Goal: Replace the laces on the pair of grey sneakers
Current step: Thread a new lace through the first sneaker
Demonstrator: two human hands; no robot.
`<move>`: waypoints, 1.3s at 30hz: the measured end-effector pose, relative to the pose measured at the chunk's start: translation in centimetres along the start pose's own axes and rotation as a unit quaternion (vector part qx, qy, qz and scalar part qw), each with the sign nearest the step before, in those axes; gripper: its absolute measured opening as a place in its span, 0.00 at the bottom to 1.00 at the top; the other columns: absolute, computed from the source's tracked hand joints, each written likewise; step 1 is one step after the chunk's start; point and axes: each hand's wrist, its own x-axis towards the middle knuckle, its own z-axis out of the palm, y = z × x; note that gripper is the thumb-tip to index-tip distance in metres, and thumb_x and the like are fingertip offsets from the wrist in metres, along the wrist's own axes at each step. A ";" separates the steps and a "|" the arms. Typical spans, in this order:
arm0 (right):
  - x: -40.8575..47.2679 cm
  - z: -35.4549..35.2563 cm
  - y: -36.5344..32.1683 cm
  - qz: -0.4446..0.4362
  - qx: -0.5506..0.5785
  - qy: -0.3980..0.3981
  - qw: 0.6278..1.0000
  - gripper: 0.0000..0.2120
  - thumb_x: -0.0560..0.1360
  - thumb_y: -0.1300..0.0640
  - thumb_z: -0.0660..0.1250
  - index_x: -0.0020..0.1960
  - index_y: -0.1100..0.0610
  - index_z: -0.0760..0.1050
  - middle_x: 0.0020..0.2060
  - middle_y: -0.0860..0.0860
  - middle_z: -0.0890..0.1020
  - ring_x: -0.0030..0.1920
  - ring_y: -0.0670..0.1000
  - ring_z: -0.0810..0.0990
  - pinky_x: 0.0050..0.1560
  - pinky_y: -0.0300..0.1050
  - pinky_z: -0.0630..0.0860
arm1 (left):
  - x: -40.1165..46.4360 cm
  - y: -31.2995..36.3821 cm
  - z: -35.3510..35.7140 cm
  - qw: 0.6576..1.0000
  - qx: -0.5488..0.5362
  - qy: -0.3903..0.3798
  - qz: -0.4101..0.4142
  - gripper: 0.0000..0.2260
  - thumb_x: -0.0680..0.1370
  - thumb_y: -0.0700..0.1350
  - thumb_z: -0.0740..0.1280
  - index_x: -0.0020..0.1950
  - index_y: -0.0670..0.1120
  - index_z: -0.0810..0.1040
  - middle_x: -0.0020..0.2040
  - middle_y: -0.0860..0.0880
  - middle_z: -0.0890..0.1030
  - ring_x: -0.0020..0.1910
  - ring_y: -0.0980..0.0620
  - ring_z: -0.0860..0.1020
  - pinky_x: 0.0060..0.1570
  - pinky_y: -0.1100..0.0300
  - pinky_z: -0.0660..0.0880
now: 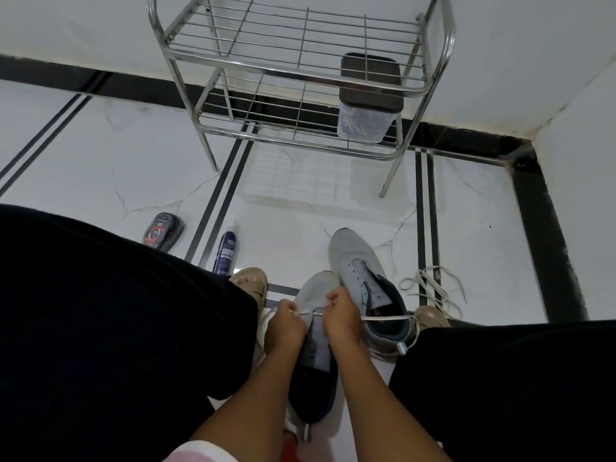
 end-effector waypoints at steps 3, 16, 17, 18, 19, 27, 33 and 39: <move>0.4 -0.5 0.0 -0.004 0.044 -0.010 0.999 0.11 0.76 0.63 0.58 0.48 0.48 0.72 0.45 0.49 0.81 0.46 0.55 0.82 0.50 0.51 0.79 | 1.1 -0.1 -0.2 0.980 0.181 0.019 0.082 0.15 0.80 0.47 0.58 0.67 0.52 0.71 0.64 0.45 0.73 0.63 0.44 0.71 0.58 0.53 0.69; -1.0 -1.0 2.7 0.008 -0.136 -0.006 0.991 0.11 0.78 0.51 0.59 0.56 0.54 0.73 0.54 0.55 0.79 0.54 0.59 0.78 0.46 0.47 0.73 | 0.1 0.4 0.4 0.971 0.200 0.042 0.124 0.11 0.79 0.50 0.59 0.59 0.49 0.73 0.59 0.45 0.75 0.60 0.44 0.73 0.54 0.53 0.70; -1.0 -0.9 2.7 -0.009 -0.148 -0.010 0.989 0.11 0.78 0.53 0.58 0.57 0.53 0.73 0.55 0.55 0.79 0.55 0.59 0.77 0.46 0.47 0.72 | -0.1 0.3 0.5 0.970 0.203 0.034 0.131 0.11 0.80 0.51 0.59 0.59 0.49 0.72 0.59 0.45 0.75 0.59 0.44 0.73 0.53 0.53 0.71; -0.9 -0.9 2.6 -0.015 -0.154 -0.015 0.988 0.11 0.79 0.54 0.57 0.58 0.53 0.73 0.55 0.55 0.79 0.55 0.59 0.77 0.46 0.46 0.71 | -0.3 0.3 0.6 0.973 0.193 0.024 0.124 0.12 0.80 0.52 0.59 0.59 0.47 0.72 0.59 0.44 0.75 0.59 0.44 0.74 0.51 0.53 0.71; -0.7 -0.8 2.5 -0.002 -0.142 -0.014 0.990 0.11 0.79 0.54 0.56 0.56 0.53 0.74 0.55 0.55 0.79 0.55 0.59 0.78 0.45 0.45 0.71 | -0.3 0.2 0.7 0.980 0.169 0.015 0.106 0.14 0.80 0.54 0.59 0.59 0.46 0.71 0.58 0.44 0.76 0.58 0.43 0.75 0.49 0.53 0.71; 0.5 0.2 3.2 0.116 0.087 0.009 0.989 0.10 0.74 0.55 0.67 0.35 0.51 0.72 0.43 0.52 0.82 0.44 0.58 0.79 0.43 0.44 0.74 | -0.5 -0.1 1.2 0.983 0.161 -0.047 0.069 0.17 0.77 0.54 0.61 0.61 0.44 0.70 0.60 0.44 0.76 0.60 0.44 0.75 0.55 0.54 0.73; 0.7 0.8 3.1 0.118 0.142 0.020 0.983 0.11 0.70 0.53 0.72 0.33 0.55 0.73 0.34 0.51 0.80 0.36 0.54 0.76 0.40 0.43 0.73 | -0.8 0.0 1.3 0.980 0.177 -0.051 0.077 0.13 0.79 0.51 0.59 0.58 0.45 0.71 0.59 0.44 0.77 0.58 0.44 0.76 0.54 0.54 0.72; 1.1 0.4 3.1 0.111 0.107 0.018 0.988 0.11 0.76 0.59 0.64 0.36 0.54 0.70 0.40 0.52 0.77 0.41 0.54 0.74 0.41 0.41 0.66 | -0.7 0.0 1.2 0.981 0.175 -0.049 0.068 0.14 0.80 0.54 0.56 0.58 0.46 0.71 0.58 0.45 0.78 0.57 0.44 0.77 0.52 0.55 0.72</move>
